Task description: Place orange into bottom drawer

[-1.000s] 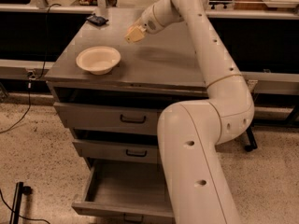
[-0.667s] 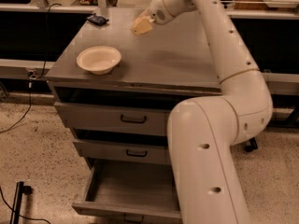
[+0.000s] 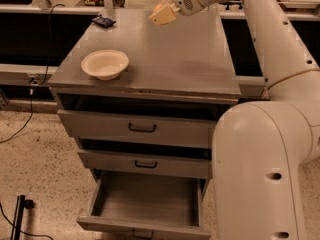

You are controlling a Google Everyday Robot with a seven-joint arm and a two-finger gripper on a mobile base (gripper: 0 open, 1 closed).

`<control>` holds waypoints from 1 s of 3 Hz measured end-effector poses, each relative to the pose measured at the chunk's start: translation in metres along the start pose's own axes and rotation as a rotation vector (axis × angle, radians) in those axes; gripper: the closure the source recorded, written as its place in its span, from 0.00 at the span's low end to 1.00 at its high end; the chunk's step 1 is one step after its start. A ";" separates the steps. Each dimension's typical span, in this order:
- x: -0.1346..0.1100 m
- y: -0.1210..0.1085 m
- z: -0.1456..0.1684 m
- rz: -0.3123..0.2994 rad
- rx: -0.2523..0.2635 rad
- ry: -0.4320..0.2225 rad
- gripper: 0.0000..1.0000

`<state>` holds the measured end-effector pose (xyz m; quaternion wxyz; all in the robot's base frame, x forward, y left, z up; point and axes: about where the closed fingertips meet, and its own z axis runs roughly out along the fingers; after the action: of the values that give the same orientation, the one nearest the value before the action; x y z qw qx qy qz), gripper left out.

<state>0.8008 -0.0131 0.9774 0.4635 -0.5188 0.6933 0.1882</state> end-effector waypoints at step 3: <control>-0.018 0.152 -0.002 0.020 -0.372 -0.265 1.00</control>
Offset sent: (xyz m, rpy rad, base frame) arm -0.1744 0.0941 -0.0719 0.2924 0.2473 0.4539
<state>0.6643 0.0546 0.9603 0.4451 -0.5589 0.5850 0.3838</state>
